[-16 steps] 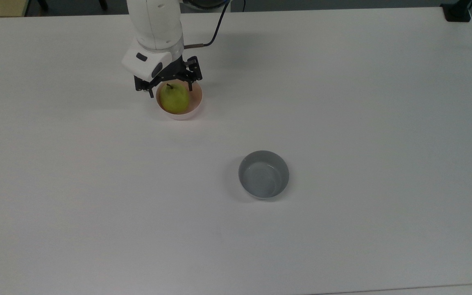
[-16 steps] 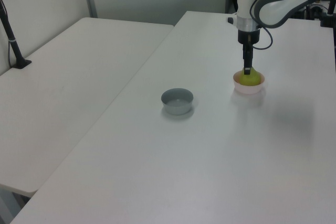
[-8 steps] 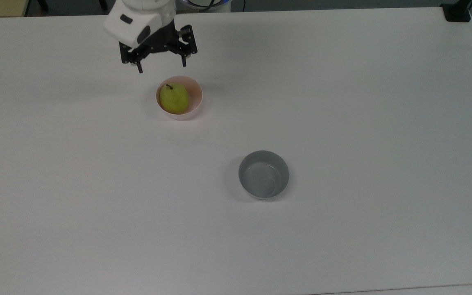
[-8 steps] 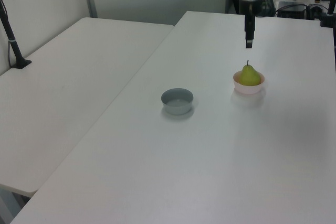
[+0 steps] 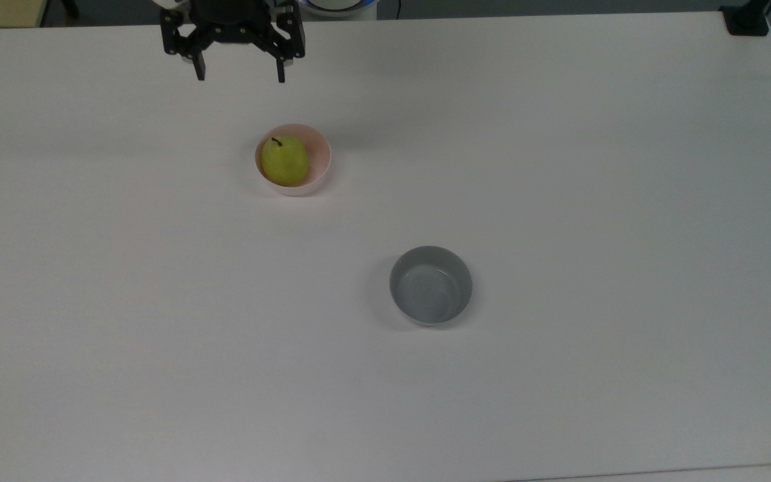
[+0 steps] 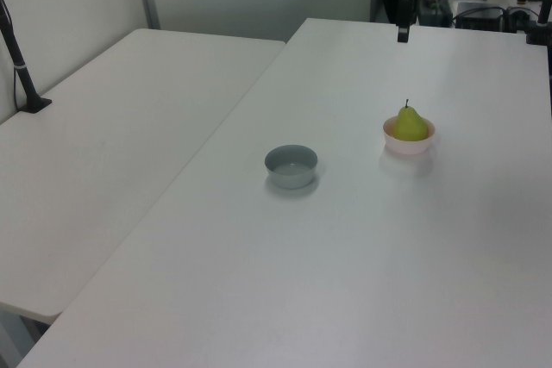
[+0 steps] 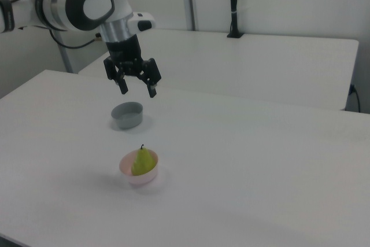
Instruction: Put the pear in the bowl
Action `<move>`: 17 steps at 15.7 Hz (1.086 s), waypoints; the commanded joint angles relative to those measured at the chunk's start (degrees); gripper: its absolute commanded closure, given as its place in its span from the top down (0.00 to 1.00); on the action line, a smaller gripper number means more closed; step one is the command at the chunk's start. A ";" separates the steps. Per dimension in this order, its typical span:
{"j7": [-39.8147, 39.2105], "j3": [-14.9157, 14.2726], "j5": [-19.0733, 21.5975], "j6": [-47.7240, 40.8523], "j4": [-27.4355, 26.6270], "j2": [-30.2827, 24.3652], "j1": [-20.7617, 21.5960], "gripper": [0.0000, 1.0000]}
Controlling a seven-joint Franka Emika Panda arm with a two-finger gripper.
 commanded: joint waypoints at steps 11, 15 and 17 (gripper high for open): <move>-3.06 -9.42 6.06 -4.88 4.40 -2.13 6.30 1.00; -2.71 -8.89 5.97 -4.88 4.48 -1.96 6.30 1.00; -2.62 -8.89 5.97 -4.88 4.48 -1.87 6.39 1.00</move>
